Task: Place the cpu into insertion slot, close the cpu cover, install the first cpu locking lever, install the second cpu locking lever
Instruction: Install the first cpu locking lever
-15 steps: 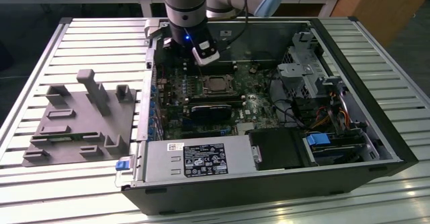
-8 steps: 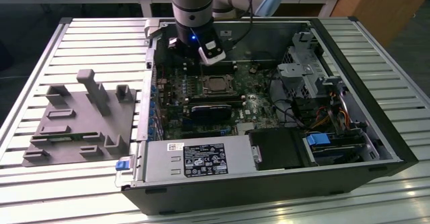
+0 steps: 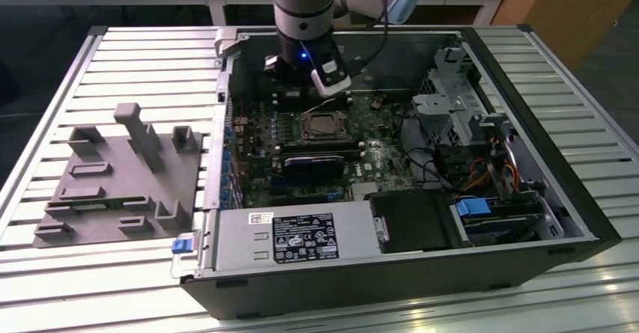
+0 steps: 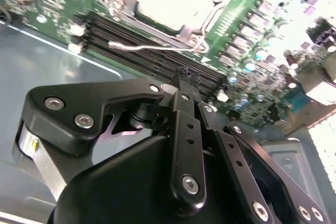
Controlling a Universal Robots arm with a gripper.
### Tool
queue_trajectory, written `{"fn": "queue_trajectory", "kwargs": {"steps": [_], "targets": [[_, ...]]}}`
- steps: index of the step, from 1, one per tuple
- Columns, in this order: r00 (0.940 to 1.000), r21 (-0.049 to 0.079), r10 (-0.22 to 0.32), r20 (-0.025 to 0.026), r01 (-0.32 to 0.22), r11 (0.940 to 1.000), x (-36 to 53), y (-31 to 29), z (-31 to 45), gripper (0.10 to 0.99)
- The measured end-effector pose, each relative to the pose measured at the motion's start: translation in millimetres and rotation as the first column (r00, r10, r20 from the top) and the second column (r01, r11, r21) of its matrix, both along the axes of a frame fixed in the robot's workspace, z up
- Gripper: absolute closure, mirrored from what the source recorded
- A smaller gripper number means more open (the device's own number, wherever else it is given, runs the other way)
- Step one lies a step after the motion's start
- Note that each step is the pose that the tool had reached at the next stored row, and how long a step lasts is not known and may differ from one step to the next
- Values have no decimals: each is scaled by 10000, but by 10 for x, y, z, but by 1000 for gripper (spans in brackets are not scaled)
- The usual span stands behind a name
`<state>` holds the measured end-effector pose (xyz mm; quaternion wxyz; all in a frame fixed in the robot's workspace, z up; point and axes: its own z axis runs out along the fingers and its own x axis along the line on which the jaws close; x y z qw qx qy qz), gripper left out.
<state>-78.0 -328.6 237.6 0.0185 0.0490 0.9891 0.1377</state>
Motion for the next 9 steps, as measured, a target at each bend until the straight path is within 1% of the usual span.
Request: {"fn": "queue_trajectory", "kwargs": {"steps": [5,9], "targets": [[10000,0,0,-4,0,10000,112,0,0,984],[10000,0,-1,-3,1,10000,124,0,0,984]]}}
